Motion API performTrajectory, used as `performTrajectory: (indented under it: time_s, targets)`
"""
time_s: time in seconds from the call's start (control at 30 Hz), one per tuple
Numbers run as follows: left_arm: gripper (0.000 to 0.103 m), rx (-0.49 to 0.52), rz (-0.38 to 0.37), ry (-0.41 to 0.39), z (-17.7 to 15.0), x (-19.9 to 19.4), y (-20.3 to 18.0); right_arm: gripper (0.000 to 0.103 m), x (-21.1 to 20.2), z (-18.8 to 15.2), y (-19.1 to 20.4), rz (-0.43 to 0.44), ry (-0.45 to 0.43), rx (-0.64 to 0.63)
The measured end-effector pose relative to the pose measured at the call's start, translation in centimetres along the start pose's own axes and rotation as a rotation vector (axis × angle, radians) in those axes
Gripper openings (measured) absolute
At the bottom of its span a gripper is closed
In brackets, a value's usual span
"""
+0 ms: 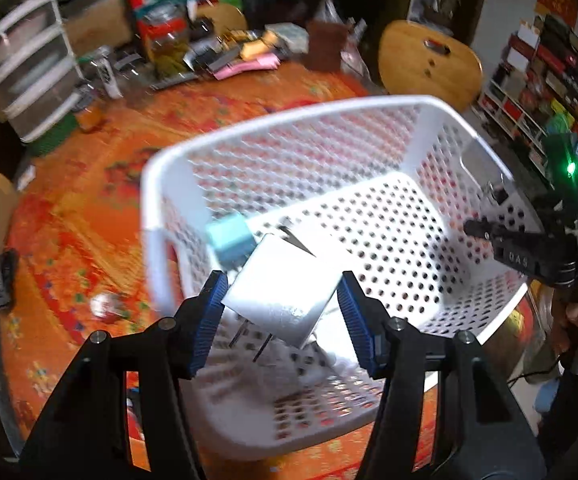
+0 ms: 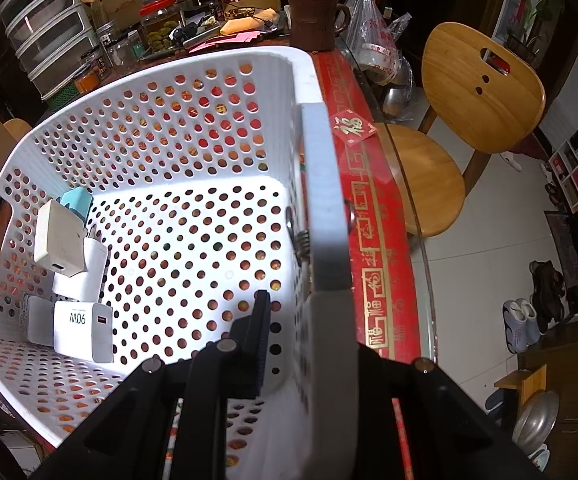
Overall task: Organize rigid objects
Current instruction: 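Carry the flat white charger into the basket and open the left tool, then return the left tool to the table and grasp the Hello Kitty charger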
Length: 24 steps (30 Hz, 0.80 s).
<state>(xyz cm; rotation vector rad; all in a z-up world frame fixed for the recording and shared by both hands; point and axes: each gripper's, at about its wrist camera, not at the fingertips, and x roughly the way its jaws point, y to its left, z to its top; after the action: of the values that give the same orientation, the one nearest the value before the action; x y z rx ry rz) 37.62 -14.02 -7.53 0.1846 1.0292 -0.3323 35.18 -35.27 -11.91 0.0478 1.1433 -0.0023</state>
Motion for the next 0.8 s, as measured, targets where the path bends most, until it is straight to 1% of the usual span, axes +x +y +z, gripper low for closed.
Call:
performTrajectory:
  time_s: [0.07,0.23,0.3,0.57,0.63,0.7,0.73,0.77,0.8]
  targets:
    - [0.054,0.013,0.003,0.024,-0.2,1.0,-0.9,0.016,0.0,0.0,0.0,0.001,0.000,0.000]
    - [0.054,0.014,0.005,0.066,-0.6,3.2,-0.8,0.016,0.0,0.0,0.0,0.007,-0.003,-0.003]
    - [0.055,0.026,0.032,0.062,-0.7,3.4,-1.0,0.016,0.0,0.0,0.0,0.008,-0.004,-0.003]
    - [0.055,0.038,0.061,0.048,-0.8,4.1,-1.6,0.016,0.0,0.1,0.0,0.008,-0.004,-0.003]
    - [0.059,0.045,0.062,0.038,-0.8,4.2,-1.7,0.016,0.0,0.1,0.0,0.007,-0.005,-0.002]
    - [0.077,0.053,0.059,0.022,-0.9,4.1,-1.8,0.016,0.0,0.1,0.0,0.007,-0.004,-0.003]
    - [0.081,0.054,0.072,0.010,-0.8,4.0,-1.9,0.016,0.0,0.2,0.0,0.007,-0.004,-0.002]
    - [0.087,0.058,0.086,-0.004,-0.8,3.7,-1.9,0.016,0.0,0.1,0.0,0.007,-0.003,-0.002]
    - [0.089,0.061,0.084,-0.015,-0.8,3.5,-1.9,0.016,0.0,0.1,0.1,0.006,-0.004,-0.002]
